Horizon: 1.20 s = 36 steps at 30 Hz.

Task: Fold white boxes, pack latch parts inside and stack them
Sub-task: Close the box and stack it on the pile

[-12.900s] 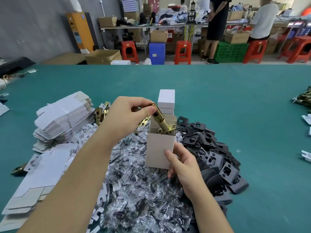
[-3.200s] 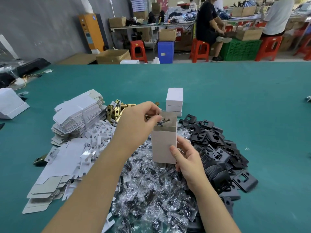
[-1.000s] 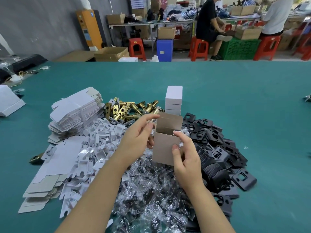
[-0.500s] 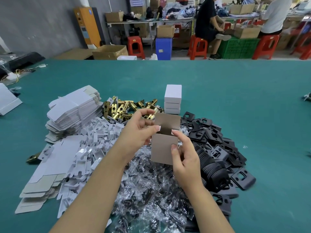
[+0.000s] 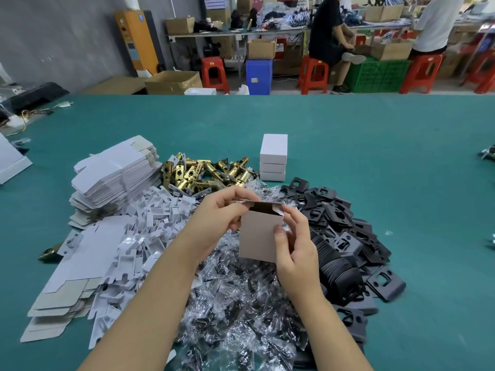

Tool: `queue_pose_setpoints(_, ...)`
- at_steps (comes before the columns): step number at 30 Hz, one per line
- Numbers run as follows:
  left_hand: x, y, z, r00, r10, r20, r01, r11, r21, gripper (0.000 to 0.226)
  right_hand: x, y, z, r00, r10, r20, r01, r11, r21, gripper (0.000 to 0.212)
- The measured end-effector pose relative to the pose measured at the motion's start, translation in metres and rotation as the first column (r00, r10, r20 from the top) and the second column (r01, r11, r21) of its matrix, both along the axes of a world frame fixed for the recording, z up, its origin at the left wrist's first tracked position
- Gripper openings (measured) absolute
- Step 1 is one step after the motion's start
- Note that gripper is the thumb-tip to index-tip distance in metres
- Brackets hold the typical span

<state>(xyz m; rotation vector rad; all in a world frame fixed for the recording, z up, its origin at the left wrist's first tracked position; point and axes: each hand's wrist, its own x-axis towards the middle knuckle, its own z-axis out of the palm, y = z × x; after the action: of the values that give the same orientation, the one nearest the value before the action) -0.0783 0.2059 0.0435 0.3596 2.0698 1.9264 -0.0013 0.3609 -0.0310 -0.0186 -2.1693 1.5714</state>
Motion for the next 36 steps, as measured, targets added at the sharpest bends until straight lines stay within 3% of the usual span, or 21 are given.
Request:
queue_pose_setpoints(3,0.002,-0.004,0.000,0.997,-0.033,-0.064,0.029,0.998,-0.062,0.014,-0.001,0.000,-0.001,1.000,-0.024,-0.005,0.024,0.999,-0.021,0.043)
queue_pose_setpoints(6,0.003,-0.006,-0.002,0.992,-0.045,-0.121,0.030,0.992,-0.119,0.032,0.000,0.000,-0.003,0.999,-0.031,-0.017,0.031,1.000,-0.001,0.052)
queue_pose_setpoints(8,0.005,-0.003,-0.003,0.986,-0.006,-0.167,-0.025,0.983,-0.180,0.032,-0.001,0.000,-0.006,1.000,-0.017,-0.021,0.017,1.000,0.015,0.049)
queue_pose_setpoints(12,0.007,0.001,-0.005,0.945,-0.004,-0.328,-0.106,0.943,-0.315,0.002,-0.002,0.003,-0.008,1.000,-0.017,0.010,0.017,0.999,0.037,0.039)
queue_pose_setpoints(16,0.005,-0.001,-0.004,0.895,-0.144,-0.421,-0.067,0.891,-0.449,0.019,-0.001,0.004,-0.009,1.000,-0.020,0.005,0.020,0.999,0.041,0.039)
queue_pose_setpoints(19,0.007,-0.001,-0.005,0.890,-0.197,-0.413,-0.021,0.884,-0.467,0.034,-0.002,0.004,-0.010,0.999,-0.030,-0.019,0.030,0.999,0.045,0.039)
queue_pose_setpoints(28,0.011,0.003,-0.007,0.740,-0.198,-0.643,-0.201,0.847,-0.493,0.031,-0.001,0.003,-0.009,0.999,-0.037,0.010,0.037,0.999,0.030,0.044)
queue_pose_setpoints(36,0.007,0.003,-0.001,0.791,-0.139,-0.596,-0.175,0.882,-0.438,0.025,0.001,-0.001,0.000,1.000,-0.022,0.000,0.022,0.999,0.027,0.055)
